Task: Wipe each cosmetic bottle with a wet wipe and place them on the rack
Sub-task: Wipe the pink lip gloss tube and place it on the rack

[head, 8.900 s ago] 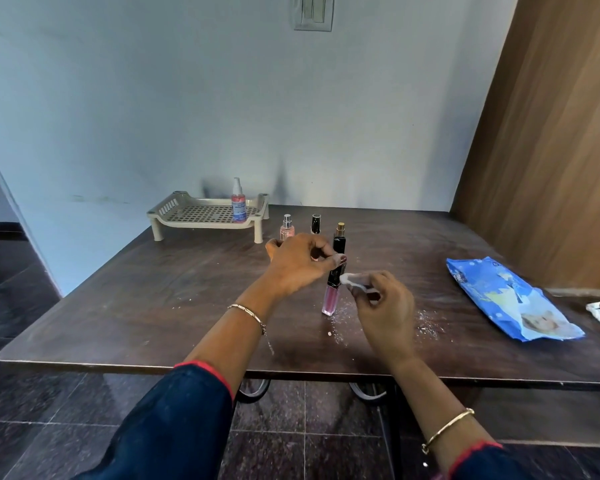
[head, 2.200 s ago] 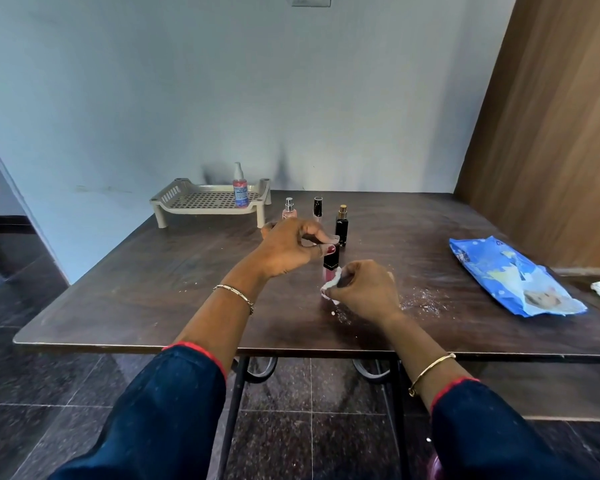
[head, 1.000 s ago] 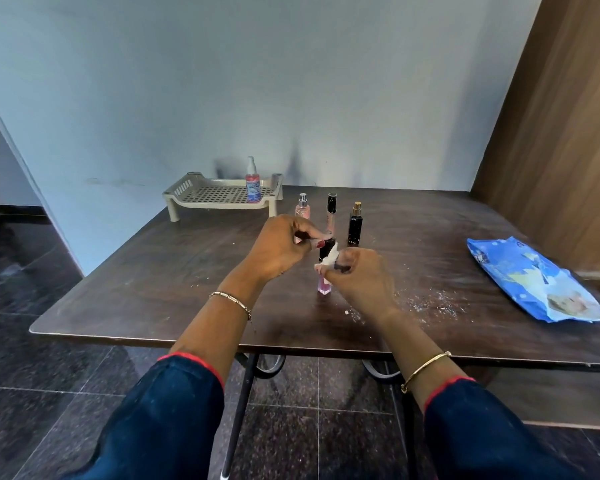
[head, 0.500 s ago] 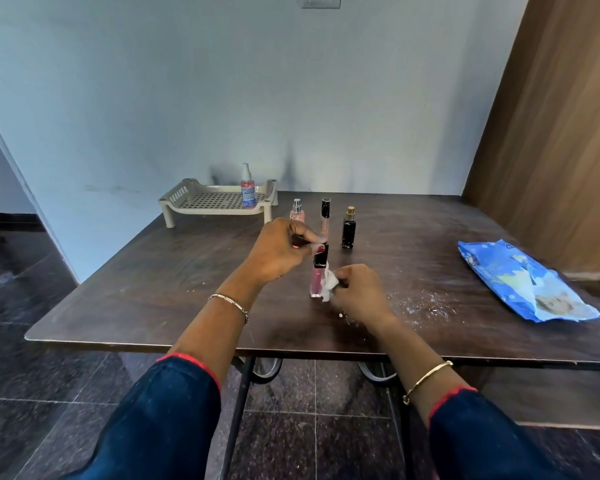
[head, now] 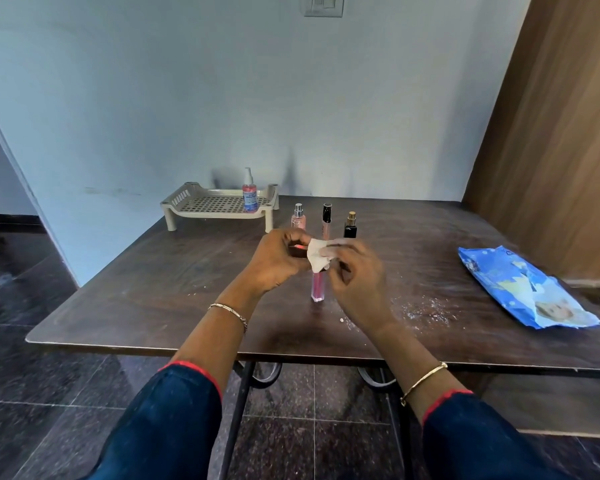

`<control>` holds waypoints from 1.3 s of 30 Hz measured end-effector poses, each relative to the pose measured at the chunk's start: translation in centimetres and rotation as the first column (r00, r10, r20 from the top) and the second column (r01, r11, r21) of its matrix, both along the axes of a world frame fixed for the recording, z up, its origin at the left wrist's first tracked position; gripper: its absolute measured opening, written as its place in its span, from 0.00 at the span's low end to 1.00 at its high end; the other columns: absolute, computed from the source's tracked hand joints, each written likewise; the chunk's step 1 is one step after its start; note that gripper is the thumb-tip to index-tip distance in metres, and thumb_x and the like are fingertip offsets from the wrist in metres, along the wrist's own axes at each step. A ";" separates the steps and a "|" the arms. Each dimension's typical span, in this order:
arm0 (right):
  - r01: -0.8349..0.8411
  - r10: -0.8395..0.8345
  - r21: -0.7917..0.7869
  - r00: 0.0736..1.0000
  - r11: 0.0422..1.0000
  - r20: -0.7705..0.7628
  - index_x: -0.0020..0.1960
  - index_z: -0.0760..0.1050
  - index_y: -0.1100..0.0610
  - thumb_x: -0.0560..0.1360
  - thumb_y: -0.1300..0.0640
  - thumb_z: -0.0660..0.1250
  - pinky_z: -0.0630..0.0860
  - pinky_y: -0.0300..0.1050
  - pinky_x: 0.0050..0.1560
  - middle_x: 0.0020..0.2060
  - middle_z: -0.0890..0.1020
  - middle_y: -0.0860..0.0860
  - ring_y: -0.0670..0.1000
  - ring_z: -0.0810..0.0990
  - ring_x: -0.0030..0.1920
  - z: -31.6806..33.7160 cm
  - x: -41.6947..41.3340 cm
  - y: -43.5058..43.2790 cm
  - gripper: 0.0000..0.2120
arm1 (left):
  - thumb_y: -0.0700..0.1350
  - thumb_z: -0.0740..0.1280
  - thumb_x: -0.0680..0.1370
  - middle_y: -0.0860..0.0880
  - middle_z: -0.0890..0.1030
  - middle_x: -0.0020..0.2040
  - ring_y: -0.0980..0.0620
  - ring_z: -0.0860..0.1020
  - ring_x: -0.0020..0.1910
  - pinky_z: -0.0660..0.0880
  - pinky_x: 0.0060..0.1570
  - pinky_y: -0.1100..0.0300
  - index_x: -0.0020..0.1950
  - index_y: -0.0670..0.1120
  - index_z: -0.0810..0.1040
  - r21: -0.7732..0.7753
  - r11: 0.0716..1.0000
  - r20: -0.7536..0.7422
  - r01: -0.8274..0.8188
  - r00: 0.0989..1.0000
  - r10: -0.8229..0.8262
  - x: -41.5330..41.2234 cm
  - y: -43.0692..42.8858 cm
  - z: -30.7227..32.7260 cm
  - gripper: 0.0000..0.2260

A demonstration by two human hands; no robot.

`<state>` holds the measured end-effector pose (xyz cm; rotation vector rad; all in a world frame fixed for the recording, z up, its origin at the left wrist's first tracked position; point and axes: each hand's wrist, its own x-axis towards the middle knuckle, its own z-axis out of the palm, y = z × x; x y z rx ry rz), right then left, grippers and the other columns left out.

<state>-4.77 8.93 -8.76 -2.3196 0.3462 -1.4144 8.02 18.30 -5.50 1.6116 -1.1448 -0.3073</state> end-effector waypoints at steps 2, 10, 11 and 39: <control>0.014 -0.026 -0.165 0.997 0.986 -0.070 0.51 0.81 0.60 0.71 0.67 0.64 0.79 0.45 0.48 0.52 0.80 0.55 0.53 0.80 0.48 -0.4 -0.3 0.2 0.12 | 0.32 0.77 0.64 0.49 0.83 0.45 0.58 0.82 0.42 0.78 0.45 0.65 0.50 0.40 0.81 -0.035 0.999 -0.005 -0.008 1.000 0.008 -0.4 -0.1 -0.1 0.16; -0.005 -0.046 -0.220 0.973 0.975 -0.225 0.43 0.81 0.61 0.69 0.63 0.62 0.77 0.46 0.42 0.45 0.80 0.53 0.54 0.80 0.41 -1.4 -1.1 -0.2 0.10 | 0.40 0.76 0.63 0.47 0.85 0.45 0.49 0.83 0.46 0.78 0.52 0.46 0.49 0.45 0.80 0.082 0.991 -0.009 -0.109 0.994 0.110 -0.8 -0.5 -4.2 0.16; 0.013 -0.039 -0.146 0.983 0.989 -0.177 0.43 0.82 0.61 0.69 0.64 0.63 0.77 0.43 0.43 0.44 0.80 0.53 0.52 0.80 0.41 -1.5 -1.1 -0.2 0.09 | 0.40 0.76 0.64 0.46 0.85 0.45 0.50 0.83 0.45 0.78 0.52 0.46 0.47 0.44 0.81 0.086 0.989 -0.023 -0.117 0.993 0.119 -1.0 -0.6 -4.7 0.13; -0.188 0.131 0.574 0.981 0.797 0.140 0.52 0.81 0.50 0.78 0.65 0.62 0.77 0.41 0.53 0.45 0.84 0.46 0.48 0.82 0.50 2.3 -2.8 0.3 0.14 | 0.47 0.71 0.74 0.54 0.79 0.46 0.54 0.79 0.43 0.76 0.49 0.56 0.54 0.50 0.81 -0.066 0.959 0.382 -0.275 0.881 0.278 -5.9 1.3 -1.6 0.10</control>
